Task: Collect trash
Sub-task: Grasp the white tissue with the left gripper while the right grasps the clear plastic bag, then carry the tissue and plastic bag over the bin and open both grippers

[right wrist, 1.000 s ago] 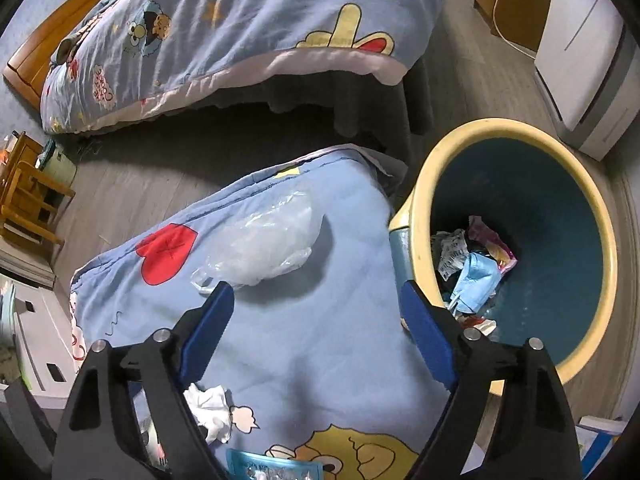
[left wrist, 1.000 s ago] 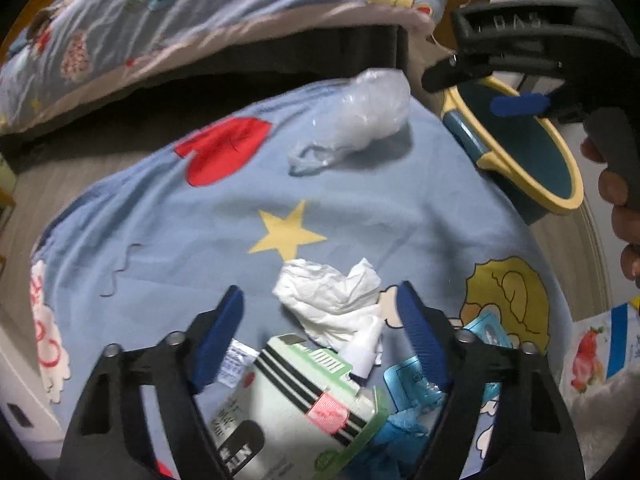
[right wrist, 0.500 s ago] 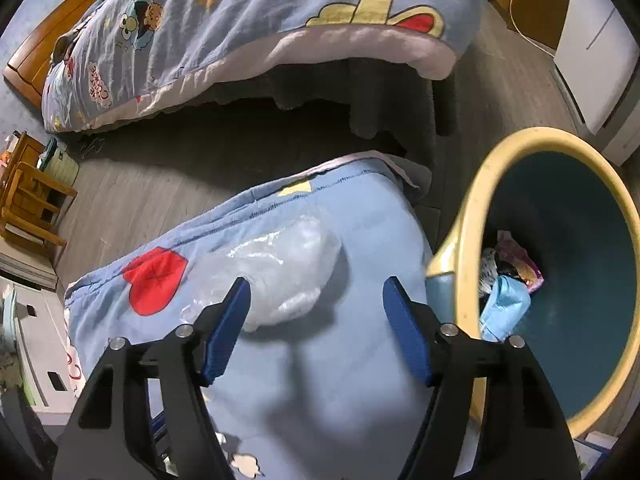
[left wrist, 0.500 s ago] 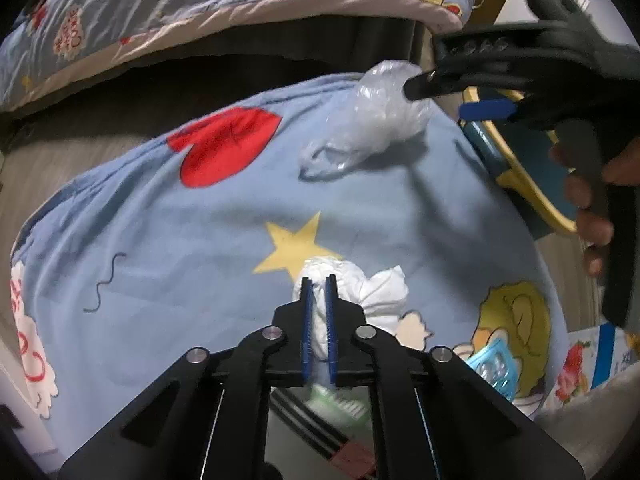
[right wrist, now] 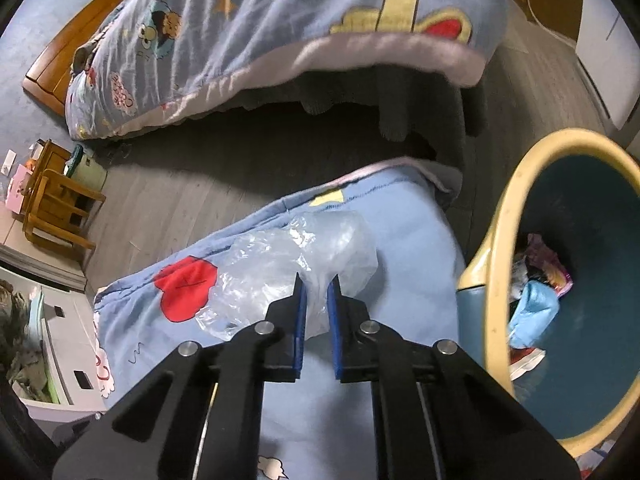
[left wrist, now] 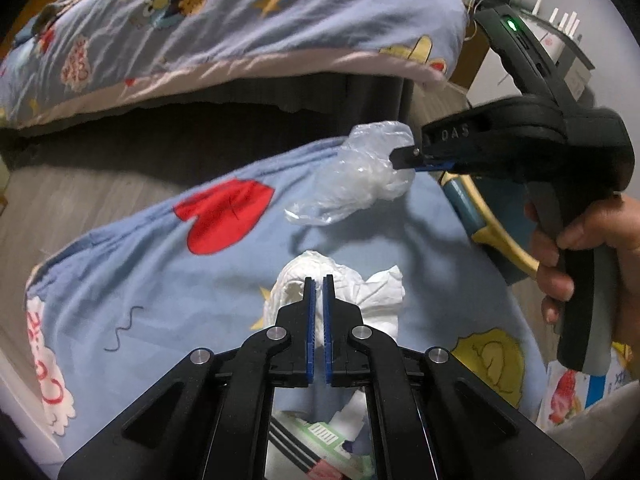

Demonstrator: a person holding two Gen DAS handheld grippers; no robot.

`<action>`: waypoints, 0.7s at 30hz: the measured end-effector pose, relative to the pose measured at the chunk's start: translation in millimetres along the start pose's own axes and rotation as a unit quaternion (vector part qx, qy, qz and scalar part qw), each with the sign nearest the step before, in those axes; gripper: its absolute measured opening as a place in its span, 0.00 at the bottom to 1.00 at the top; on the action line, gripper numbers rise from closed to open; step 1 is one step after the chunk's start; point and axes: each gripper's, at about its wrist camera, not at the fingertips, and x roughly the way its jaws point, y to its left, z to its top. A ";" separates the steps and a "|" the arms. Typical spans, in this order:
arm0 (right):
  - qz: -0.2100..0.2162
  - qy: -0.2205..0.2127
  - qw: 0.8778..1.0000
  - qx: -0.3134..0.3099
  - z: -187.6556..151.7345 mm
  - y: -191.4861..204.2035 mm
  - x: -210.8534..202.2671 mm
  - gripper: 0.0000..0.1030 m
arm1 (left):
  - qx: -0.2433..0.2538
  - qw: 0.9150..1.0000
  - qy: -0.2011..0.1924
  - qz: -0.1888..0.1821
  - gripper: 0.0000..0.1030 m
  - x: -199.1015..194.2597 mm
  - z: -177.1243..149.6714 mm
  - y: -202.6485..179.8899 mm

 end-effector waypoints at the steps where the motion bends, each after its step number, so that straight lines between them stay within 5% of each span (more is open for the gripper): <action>1: 0.002 -0.003 1.000 -0.001 -0.7 0.3 -4.6 0.10 | -0.002 1.000 -0.006 0.000 0.04 -4.0 1.8 -1.0; 21: -0.010 -0.076 0.997 -0.009 -26.4 -35.5 -118.5 0.10 | 0.037 0.997 -0.068 0.000 0.04 -57.7 -1.8 -67.8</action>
